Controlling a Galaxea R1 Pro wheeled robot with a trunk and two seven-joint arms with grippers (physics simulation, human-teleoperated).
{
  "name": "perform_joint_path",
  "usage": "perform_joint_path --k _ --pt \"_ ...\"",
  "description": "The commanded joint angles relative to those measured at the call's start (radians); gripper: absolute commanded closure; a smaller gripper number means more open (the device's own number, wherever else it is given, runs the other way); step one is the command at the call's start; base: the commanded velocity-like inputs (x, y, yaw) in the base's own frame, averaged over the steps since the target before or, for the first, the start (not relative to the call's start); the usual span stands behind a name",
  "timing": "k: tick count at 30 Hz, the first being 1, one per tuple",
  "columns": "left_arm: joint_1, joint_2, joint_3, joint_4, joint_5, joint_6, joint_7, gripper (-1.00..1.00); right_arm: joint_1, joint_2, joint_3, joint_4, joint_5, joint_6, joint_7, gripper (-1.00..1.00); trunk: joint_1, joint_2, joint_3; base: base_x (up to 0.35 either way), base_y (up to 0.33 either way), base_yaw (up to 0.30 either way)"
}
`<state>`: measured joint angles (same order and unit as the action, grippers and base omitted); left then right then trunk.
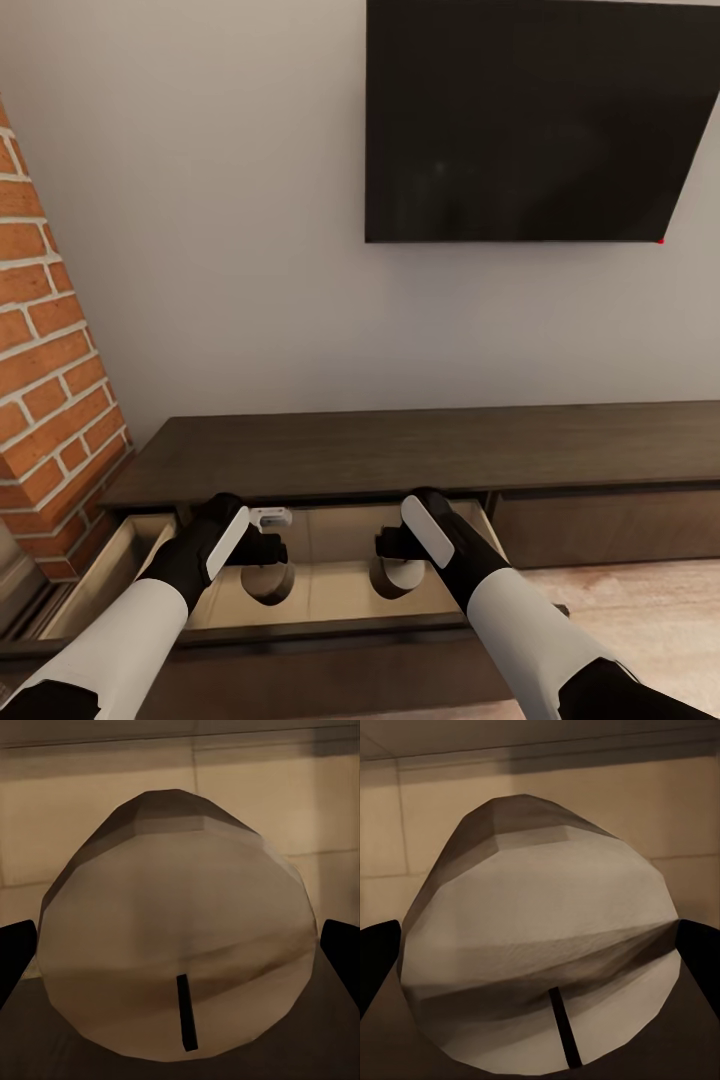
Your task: Place each of the two pumpkins and all three candles from the living room inside a cabinet in the living room (use any cabinet), then make sure every cabinet is closed, and position the cauldron so it is next to a table in the living room.
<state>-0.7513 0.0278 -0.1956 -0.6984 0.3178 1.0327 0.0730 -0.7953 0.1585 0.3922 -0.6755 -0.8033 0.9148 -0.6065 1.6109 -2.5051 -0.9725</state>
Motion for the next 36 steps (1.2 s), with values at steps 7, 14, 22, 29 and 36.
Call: perform_joint_path --k 7,14,22,29,36 --pt "0.0 0.001 -0.005 -0.002 0.009 0.003 0.008 1.0 -0.001 0.0 0.004 -0.001 -0.01 0.002 -0.01 1.0 0.0 0.0 -0.001 0.097 0.001 0.0" --pt "0.0 0.001 -0.005 -0.003 0.009 0.003 0.009 1.0 -0.001 0.0 0.004 -0.001 -0.01 0.002 -0.003 1.0 0.0 -0.001 -0.005 0.01 0.0 0.0" --pt "0.0 0.001 -0.005 -0.003 0.009 0.003 0.01 1.0 -0.001 -0.001 0.005 -0.001 -0.009 0.002 0.011 1.0 0.003 -0.002 -0.024 0.0 0.0 0.0" --pt "0.0 0.001 -0.005 -0.003 0.009 0.003 0.008 1.0 -0.001 -0.001 0.005 -0.001 -0.009 0.002 0.011 1.0 0.003 -0.002 -0.024 0.0 -0.009 0.0" --pt "0.0 0.001 -0.005 -0.003 0.009 0.003 0.009 1.0 -0.001 -0.002 0.004 0.0 -0.01 0.004 0.011 1.0 0.003 -0.002 -0.024 0.0 -0.146 0.0"
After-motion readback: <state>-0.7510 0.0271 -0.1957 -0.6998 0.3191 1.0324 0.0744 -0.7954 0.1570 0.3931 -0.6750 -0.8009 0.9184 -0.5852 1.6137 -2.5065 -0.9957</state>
